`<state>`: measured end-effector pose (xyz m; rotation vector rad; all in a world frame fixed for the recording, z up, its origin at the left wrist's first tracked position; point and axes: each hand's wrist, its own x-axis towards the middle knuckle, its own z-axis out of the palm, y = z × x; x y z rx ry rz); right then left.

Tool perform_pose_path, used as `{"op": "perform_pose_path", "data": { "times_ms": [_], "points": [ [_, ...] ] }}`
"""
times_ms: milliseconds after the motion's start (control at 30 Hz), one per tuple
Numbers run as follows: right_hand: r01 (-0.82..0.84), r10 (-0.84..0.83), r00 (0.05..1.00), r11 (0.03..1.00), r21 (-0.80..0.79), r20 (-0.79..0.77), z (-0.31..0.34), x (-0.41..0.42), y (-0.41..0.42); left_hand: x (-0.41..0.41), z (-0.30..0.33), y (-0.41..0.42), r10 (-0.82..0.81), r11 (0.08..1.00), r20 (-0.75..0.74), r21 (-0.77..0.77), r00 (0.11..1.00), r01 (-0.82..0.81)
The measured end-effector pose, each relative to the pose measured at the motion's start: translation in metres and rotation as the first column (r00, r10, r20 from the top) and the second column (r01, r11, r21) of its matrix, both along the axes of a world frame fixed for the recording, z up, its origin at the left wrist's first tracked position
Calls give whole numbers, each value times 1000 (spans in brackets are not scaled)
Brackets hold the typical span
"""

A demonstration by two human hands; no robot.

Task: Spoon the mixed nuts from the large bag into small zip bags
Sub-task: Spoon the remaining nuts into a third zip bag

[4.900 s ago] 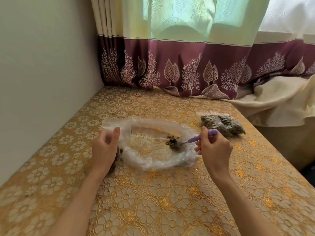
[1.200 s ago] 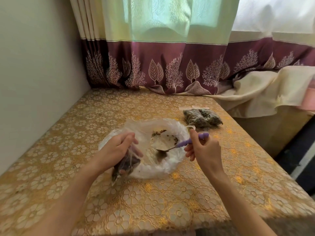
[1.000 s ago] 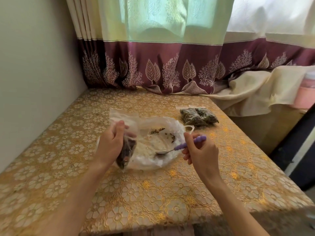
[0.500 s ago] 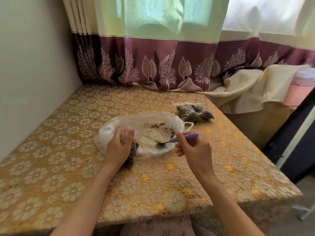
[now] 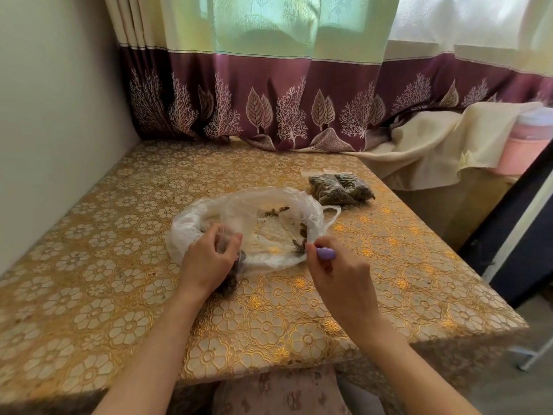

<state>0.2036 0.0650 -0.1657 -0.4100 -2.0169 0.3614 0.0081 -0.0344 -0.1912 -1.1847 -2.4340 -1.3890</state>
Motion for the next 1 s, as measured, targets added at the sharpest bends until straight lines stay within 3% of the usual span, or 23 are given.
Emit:
{"op": "perform_pose_path", "data": {
  "times_ms": [567, 1000],
  "points": [
    [54, -62, 994, 995, 88, 88, 2, -8, -3, -2, -4, -2, -8, 1000, 18, 25, 1000, 8],
    [134, -117, 986, 979, -152, 116, -13, -23, 27, -2, -5, -1, -74, 997, 47, 19, 996, 73]
  ]
}}
